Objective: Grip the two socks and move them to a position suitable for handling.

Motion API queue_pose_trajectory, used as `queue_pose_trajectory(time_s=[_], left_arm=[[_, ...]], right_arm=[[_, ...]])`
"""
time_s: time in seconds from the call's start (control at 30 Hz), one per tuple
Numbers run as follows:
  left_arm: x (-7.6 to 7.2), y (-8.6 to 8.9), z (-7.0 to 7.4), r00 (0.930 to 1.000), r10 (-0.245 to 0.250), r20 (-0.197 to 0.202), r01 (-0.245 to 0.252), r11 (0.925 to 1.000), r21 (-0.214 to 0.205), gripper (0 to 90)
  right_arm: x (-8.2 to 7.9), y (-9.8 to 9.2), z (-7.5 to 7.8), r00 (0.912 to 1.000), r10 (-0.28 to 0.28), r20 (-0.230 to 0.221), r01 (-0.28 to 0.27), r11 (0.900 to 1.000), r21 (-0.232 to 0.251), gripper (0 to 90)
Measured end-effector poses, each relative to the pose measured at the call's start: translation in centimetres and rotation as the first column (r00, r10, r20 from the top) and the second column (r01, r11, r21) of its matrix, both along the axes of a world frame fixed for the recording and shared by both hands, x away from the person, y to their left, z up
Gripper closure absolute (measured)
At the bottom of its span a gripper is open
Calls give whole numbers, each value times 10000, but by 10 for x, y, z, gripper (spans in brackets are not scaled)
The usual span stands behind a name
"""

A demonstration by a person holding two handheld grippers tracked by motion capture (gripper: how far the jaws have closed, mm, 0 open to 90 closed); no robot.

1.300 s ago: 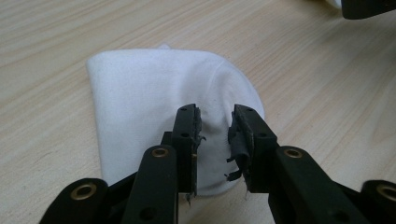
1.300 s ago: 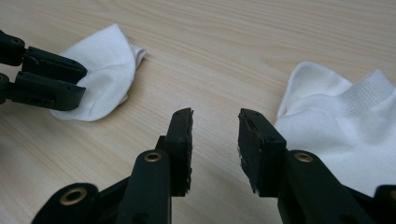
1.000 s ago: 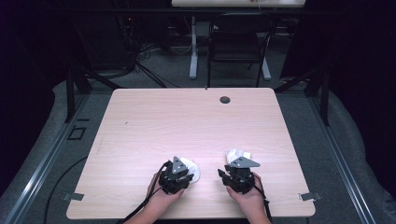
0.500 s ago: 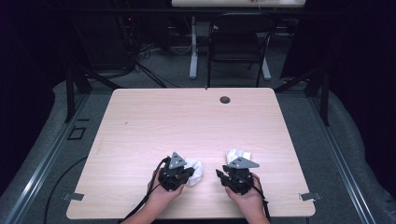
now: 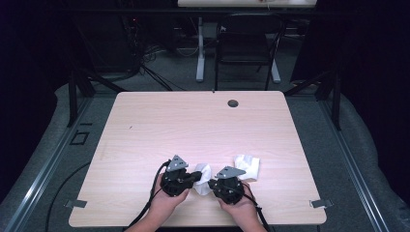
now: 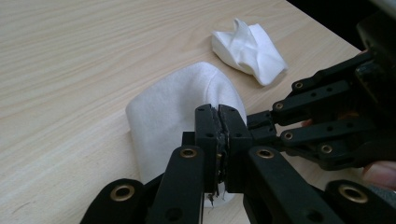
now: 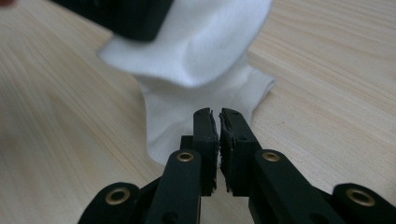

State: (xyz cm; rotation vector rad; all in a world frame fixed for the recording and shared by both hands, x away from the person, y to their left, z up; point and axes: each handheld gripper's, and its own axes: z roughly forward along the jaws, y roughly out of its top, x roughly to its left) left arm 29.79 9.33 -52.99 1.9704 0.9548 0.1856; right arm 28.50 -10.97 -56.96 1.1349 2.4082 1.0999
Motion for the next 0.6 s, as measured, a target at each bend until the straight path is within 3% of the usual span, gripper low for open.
queue_pose_trajectory(time_s=[0.13,0.27,0.47,0.6], left_arm=[[2,9,2,9999,134,17,-134,9999,81,875],[4,20,0,9994,328,113,-331,9990,298,872],[10,47,-16,9961,864,-185,-839,9905,1090,861],[10,55,-25,9943,1012,-338,-961,9871,1278,845]], right_arm=[[2,1,-7,9998,-42,-196,35,9992,-404,869],[3,-1,-8,9994,-23,-359,11,9995,-327,874],[3,-4,-8,9992,-113,-396,99,9994,-342,882],[3,-6,-8,9988,-176,-467,164,9995,-265,886]])
